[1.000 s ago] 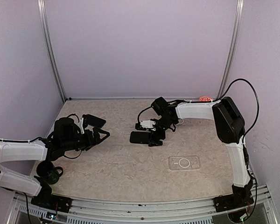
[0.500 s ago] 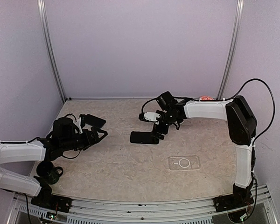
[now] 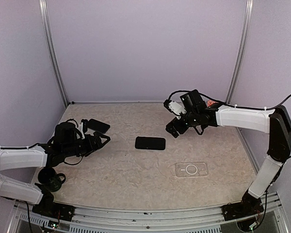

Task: Put the phone into the phone case
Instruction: Place the phone with the phone case at the center of the board, then pick up the phone case from the center of the board.

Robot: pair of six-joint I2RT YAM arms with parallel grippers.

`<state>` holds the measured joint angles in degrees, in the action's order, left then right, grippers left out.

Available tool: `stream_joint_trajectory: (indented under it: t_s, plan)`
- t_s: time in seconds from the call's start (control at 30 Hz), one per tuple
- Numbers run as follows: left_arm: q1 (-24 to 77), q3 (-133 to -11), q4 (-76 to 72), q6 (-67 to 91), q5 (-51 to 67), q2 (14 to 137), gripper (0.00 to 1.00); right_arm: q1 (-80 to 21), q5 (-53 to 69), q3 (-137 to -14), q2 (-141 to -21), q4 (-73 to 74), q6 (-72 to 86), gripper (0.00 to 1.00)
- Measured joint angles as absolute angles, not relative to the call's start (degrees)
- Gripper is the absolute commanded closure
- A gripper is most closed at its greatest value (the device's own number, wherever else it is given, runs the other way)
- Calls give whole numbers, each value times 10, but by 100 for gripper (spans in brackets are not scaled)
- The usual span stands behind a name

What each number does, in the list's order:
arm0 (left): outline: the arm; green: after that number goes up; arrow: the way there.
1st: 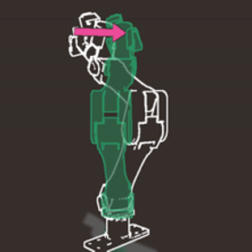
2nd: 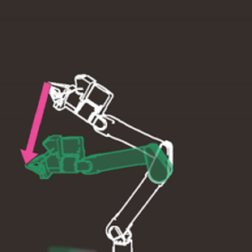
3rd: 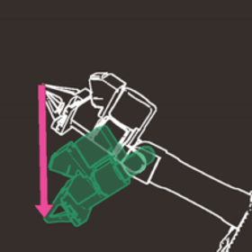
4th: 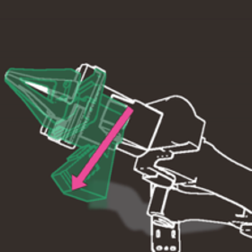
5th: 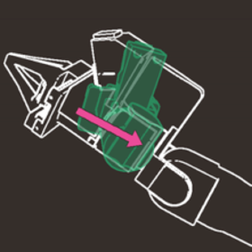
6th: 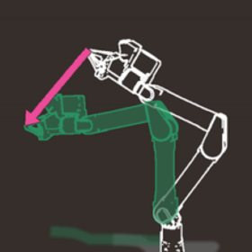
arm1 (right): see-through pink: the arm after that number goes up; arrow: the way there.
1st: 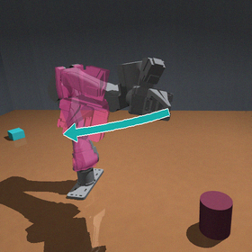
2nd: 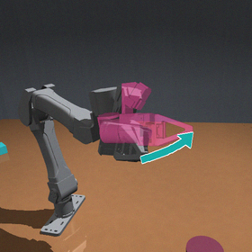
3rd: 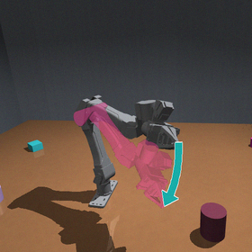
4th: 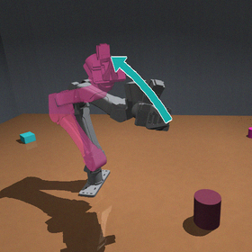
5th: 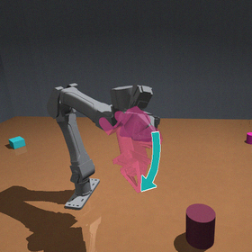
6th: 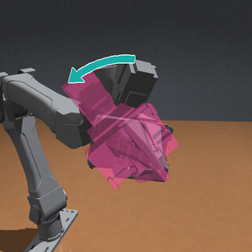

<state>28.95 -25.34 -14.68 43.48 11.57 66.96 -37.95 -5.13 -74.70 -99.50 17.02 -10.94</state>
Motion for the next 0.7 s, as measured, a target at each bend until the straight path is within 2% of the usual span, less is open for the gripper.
stream_joint_trajectory:
  t_s: [0.5, 0.7]
  plan:
    - [316, -253, -165, 434, 122, 693, 1, -352, -146, -519, -871, 169, 169, 17]
    - [319, -258, -166, 433, 121, 698, 1, -342, -164, -460, -846, 182, 232, 30]
